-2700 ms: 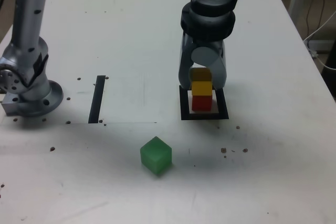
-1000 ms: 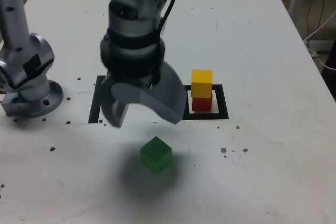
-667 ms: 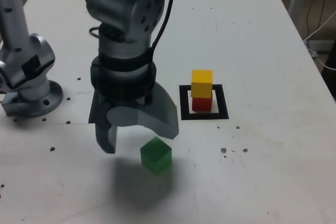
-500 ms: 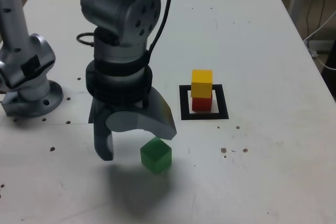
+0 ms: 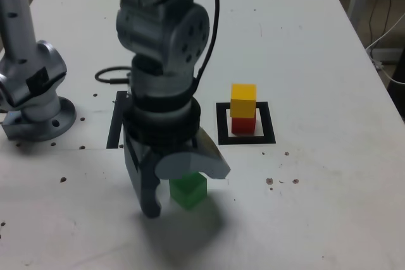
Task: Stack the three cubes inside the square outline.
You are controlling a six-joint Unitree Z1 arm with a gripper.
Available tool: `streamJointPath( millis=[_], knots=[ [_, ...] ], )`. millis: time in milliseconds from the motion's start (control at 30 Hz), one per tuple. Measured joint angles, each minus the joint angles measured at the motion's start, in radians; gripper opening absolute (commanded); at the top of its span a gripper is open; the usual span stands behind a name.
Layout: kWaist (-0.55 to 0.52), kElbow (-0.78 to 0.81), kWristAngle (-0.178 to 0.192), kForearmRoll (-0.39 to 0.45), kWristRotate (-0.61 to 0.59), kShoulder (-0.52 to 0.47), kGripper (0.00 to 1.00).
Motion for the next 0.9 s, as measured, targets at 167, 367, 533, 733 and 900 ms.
streamJointPath(
  millis=[167, 367, 533, 733, 900],
  knots=[
    [0.004, 0.016, 0.009, -0.037, -0.036, 0.029, 0.99],
    [0.042, 0.026, 0.027, -0.055, -0.042, 0.067, 0.93],
    [0.068, 0.024, 0.042, -0.062, -0.03, 0.083, 0.9],
    [0.088, 0.019, 0.039, -0.062, -0.01, 0.088, 0.86],
    [0.098, 0.016, 0.017, -0.038, 0.007, 0.088, 0.77]
  ],
)
